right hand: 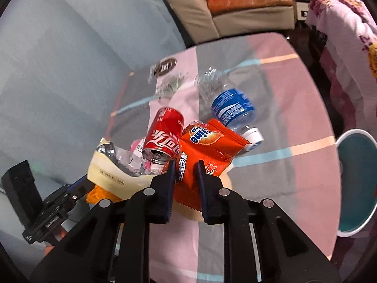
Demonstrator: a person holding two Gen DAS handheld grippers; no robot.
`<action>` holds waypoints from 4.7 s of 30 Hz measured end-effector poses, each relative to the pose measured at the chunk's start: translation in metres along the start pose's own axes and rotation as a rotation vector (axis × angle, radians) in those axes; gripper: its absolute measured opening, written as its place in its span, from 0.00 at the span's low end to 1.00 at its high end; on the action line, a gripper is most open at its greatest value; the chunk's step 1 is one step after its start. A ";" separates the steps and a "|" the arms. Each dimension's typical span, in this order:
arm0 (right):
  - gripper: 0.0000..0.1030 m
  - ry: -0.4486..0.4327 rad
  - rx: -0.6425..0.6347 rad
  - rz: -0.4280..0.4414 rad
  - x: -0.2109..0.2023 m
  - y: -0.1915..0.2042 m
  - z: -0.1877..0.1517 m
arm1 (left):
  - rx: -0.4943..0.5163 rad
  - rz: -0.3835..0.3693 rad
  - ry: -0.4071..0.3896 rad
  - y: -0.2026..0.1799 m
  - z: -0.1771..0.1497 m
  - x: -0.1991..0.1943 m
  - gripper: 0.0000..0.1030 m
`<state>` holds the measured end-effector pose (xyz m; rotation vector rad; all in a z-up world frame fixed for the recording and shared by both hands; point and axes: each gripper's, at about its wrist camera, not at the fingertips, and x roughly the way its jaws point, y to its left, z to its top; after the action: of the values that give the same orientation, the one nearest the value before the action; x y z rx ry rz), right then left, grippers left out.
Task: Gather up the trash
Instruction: 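Grasp the yellow-orange snack bag with the left gripper while the right gripper grasps the orange chip bag, then carry both bags over the wastebasket and open both grippers to drop them, then move both open grippers back toward the remaining trash on the table, then grasp the red Coca-Cola can with the left gripper while the right gripper grasps the water bottle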
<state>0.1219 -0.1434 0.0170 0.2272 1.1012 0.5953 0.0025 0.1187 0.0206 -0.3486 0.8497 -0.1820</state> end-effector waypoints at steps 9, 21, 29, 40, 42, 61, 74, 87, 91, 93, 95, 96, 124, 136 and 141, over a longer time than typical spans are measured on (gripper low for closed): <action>0.17 -0.147 0.088 -0.077 -0.072 -0.062 -0.012 | 0.094 -0.059 0.036 -0.062 0.015 0.029 0.15; 0.17 -0.299 0.289 -0.221 -0.151 -0.191 -0.048 | 0.301 -0.146 0.167 -0.195 0.029 0.127 0.15; 0.17 -0.303 0.383 -0.280 -0.163 -0.257 -0.069 | 0.415 -0.174 0.281 -0.275 0.015 0.205 0.15; 0.17 -0.294 0.411 -0.311 -0.165 -0.286 -0.069 | 0.489 -0.185 0.366 -0.324 -0.002 0.254 0.21; 0.17 -0.291 0.410 -0.312 -0.164 -0.287 -0.067 | 0.493 -0.185 0.365 -0.327 -0.003 0.257 0.24; 0.18 -0.218 0.387 -0.329 -0.139 -0.276 -0.061 | 0.385 -0.129 0.341 -0.285 0.006 0.241 0.89; 0.46 -0.154 0.351 -0.365 -0.120 -0.254 -0.055 | 0.312 -0.115 0.330 -0.249 0.014 0.221 0.91; 0.71 -0.117 0.310 -0.363 -0.113 -0.214 -0.041 | 0.239 -0.102 0.289 -0.208 0.022 0.190 0.91; 0.73 -0.095 0.267 -0.359 -0.104 -0.193 -0.033 | 0.213 -0.087 0.266 -0.190 0.029 0.177 0.91; 0.74 -0.088 0.242 -0.355 -0.099 -0.181 -0.028 | 0.201 -0.075 0.251 -0.179 0.032 0.171 0.91; 0.74 -0.077 0.214 -0.353 -0.093 -0.168 -0.022 | 0.185 -0.061 0.236 -0.167 0.036 0.164 0.91; 0.74 -0.070 0.199 -0.351 -0.089 -0.161 -0.018 | 0.172 -0.052 0.226 -0.158 0.039 0.159 0.91; 0.74 0.187 -0.110 -0.259 0.049 -0.037 0.081 | -0.013 0.073 0.252 0.013 0.071 0.168 0.77; 0.74 0.295 -0.189 -0.199 0.127 -0.016 0.112 | -0.043 0.009 0.260 0.037 0.070 0.174 0.51; 0.74 0.323 -0.192 -0.174 0.151 -0.017 0.116 | -0.055 0.002 0.265 0.041 0.069 0.176 0.51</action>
<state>0.2786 -0.0598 -0.0544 -0.1354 1.3491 0.5897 0.1702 0.1208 -0.0762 -0.3803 1.1182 -0.2055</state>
